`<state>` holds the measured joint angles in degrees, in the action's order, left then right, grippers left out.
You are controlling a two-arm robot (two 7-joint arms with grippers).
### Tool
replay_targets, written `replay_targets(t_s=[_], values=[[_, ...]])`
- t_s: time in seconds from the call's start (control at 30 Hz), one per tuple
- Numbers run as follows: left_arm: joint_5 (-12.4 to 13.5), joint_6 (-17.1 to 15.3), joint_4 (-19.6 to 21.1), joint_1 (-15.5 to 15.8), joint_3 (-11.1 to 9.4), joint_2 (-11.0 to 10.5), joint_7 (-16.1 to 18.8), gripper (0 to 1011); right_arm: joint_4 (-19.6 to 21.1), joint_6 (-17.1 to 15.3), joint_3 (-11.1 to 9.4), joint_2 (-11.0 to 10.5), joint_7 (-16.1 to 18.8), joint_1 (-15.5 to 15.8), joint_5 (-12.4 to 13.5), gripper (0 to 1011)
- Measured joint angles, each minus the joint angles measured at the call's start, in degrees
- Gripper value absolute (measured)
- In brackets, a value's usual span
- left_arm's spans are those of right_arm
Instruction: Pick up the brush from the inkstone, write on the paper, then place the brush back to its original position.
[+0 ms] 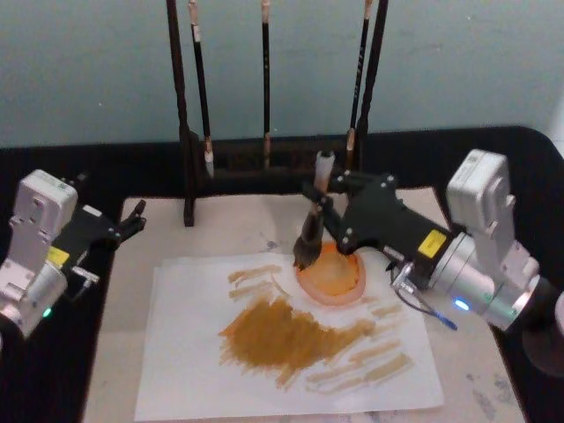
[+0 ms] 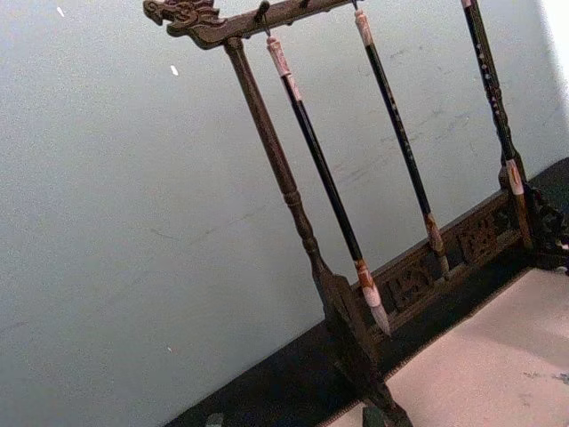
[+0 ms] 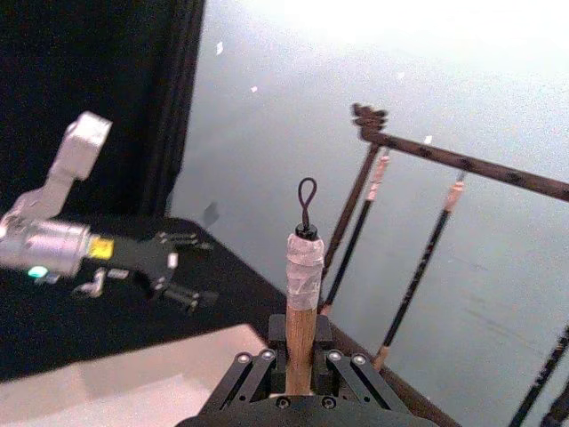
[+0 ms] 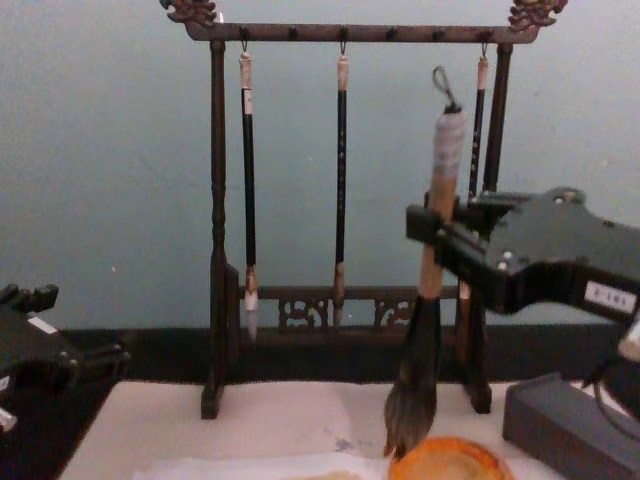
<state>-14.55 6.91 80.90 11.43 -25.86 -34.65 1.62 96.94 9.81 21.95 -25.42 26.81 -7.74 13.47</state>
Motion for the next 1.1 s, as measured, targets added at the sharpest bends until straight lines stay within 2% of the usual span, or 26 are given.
replay_targets(t_s=[0.1, 0.17, 0.2, 0.23, 0.27, 0.33, 0.37, 0.43, 0.5, 0.6, 0.67, 0.87, 1.1], values=[[0.00, 0.00, 0.00, 0.00, 0.00, 0.00, 0.00, 1009, -0.96, -0.44, -0.98, 0.78, 0.15, -0.56, 2.27, 176], [0.00, 0.00, 0.00, 0.00, 0.00, 0.00, 0.00, 1010, -2.08, -1.53, -2.06, 1.60, 0.45, -1.13, 5.27, 176], [0.00, 0.00, 0.00, 0.00, 0.00, 0.00, 0.00, 1010, -3.07, -2.52, -2.84, 2.25, 0.65, -1.55, 7.59, 176], [0.00, 0.00, 0.00, 0.00, 0.00, 0.00, 0.00, 1010, -3.07, -2.52, -2.84, 2.25, 0.65, -1.55, 7.59, 176], [0.00, 0.00, 0.00, 0.00, 0.00, 0.00, 0.00, 1009, -4.11, -3.66, -3.71, 2.85, 0.88, -1.94, 10.36, 176], [0.00, 0.00, 0.00, 0.00, 0.00, 0.00, 0.00, 1010, -5.17, -5.13, -4.61, 3.46, 1.02, -2.34, 13.19, 176], [0.00, 0.00, 0.00, 0.00, 0.00, 0.00, 0.00, 1010, -6.28, -6.56, -5.57, 4.11, 1.03, -2.64, 16.01, 176], [0.00, 0.00, 0.00, 0.00, 0.00, 0.00, 0.00, 1010, -7.21, -8.03, -6.57, 4.72, 0.94, -2.89, 18.81, 176], [0.00, 0.00, 0.00, 0.00, 0.00, 0.00, 0.00, 1010, -8.70, -10.17, -8.05, 5.66, 0.58, -3.12, 22.81, 176], [0.00, 0.00, 0.00, 0.00, 0.00, 0.00, 0.00, 1010, -9.99, -12.08, -9.21, 6.32, 0.20, -3.35, 26.17, 176], [0.00, 0.00, 0.00, 0.00, 0.00, 0.00, 0.00, 1010, -11.93, -14.76, -10.62, 7.02, -0.27, -3.74, 30.26, 176], [0.00, 0.00, 0.00, 0.00, 0.00, 0.00, 0.00, 1010, -15.39, -19.09, -12.50, 7.70, -1.25, -4.46, 36.52, 176], [0.00, 0.00, 0.00, 0.00, 0.00, 0.00, 0.00, 1010, -18.31, -22.22, -13.85, 8.27, -2.50, -4.85, 41.31, 176]])
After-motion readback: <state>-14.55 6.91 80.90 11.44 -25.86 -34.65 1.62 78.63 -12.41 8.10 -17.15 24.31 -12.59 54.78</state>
